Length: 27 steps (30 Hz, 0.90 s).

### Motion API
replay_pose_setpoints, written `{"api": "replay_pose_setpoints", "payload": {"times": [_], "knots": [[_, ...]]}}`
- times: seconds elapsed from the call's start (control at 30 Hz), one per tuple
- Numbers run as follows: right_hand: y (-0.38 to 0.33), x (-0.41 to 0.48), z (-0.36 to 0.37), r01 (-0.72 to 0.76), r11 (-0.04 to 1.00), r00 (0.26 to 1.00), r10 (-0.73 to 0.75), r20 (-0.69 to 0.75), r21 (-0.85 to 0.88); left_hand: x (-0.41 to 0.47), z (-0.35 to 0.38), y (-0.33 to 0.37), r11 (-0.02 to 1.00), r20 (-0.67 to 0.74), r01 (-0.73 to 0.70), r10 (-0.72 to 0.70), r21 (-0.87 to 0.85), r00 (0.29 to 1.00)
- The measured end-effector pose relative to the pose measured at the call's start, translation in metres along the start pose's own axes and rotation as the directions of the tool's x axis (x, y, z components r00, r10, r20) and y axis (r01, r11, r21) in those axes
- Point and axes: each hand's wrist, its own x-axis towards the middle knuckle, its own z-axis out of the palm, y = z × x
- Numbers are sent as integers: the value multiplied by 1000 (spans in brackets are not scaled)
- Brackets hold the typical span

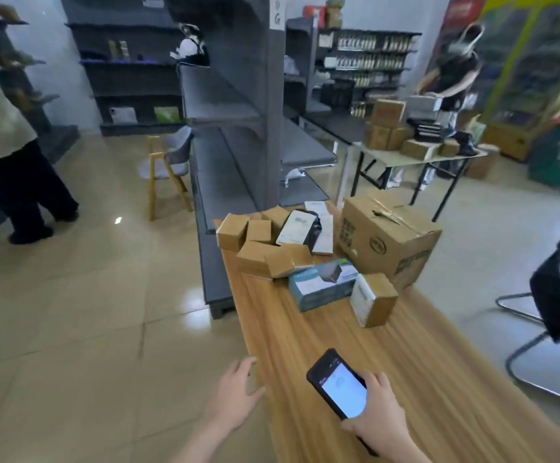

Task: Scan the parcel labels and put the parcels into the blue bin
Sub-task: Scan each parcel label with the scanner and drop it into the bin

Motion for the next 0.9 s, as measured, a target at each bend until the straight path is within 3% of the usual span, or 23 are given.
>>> {"api": "replay_pose_setpoints", "payload": {"times": [0.33, 0.47, 0.57, 0.73, 0.9], "knots": [[32, 15, -17, -257, 959, 958, 269, -101, 117, 110, 30, 78, 957, 204, -290, 278, 28, 939], [55, 23, -34, -300, 946, 940, 315, -130, 125, 132, 42, 118, 939, 210, -343, 336, 0, 918], [69, 29, -46, -298, 943, 936, 319, -147, 147, 147, 45, 141, 905, 181, -417, 398, 86, 899], [81, 40, -54, -324, 933, 929, 345, -135, 155, 180, 48, 177, 766, 248, -582, 529, 273, 812], [85, 61, -56, -348, 926, 913, 370, -174, 144, 231, 63, 221, 553, 372, -766, 670, 327, 642]]}}
